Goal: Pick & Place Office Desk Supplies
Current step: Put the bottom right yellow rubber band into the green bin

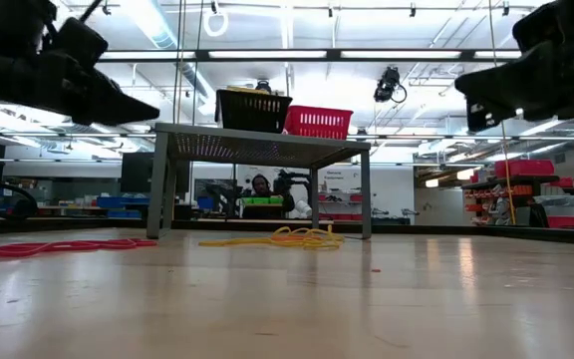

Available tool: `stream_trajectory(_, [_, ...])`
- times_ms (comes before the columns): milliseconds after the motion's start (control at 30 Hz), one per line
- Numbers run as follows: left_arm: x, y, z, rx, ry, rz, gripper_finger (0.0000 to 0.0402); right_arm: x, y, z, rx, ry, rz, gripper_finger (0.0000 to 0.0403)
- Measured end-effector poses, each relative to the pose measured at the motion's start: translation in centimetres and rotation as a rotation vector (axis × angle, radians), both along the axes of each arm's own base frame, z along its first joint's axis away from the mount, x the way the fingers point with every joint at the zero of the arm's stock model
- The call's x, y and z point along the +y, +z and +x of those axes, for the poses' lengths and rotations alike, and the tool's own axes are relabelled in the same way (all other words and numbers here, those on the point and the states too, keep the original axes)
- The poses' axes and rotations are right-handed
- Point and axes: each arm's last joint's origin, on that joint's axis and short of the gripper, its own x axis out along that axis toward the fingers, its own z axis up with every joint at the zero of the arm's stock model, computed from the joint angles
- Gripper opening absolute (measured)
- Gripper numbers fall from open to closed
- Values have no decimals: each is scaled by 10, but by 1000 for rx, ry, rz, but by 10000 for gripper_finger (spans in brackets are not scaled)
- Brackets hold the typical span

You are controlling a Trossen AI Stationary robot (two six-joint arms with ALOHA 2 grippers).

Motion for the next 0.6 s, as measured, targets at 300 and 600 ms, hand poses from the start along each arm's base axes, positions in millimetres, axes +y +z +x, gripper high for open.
stream_trajectory(300, [8, -8, 2, 65, -5, -59, 14, 0, -10, -1, 107, -2, 14, 2])
stream_trajectory(600, [7, -11, 4, 92, -32, -63, 14, 0, -13, -1, 139, -1, 35, 4])
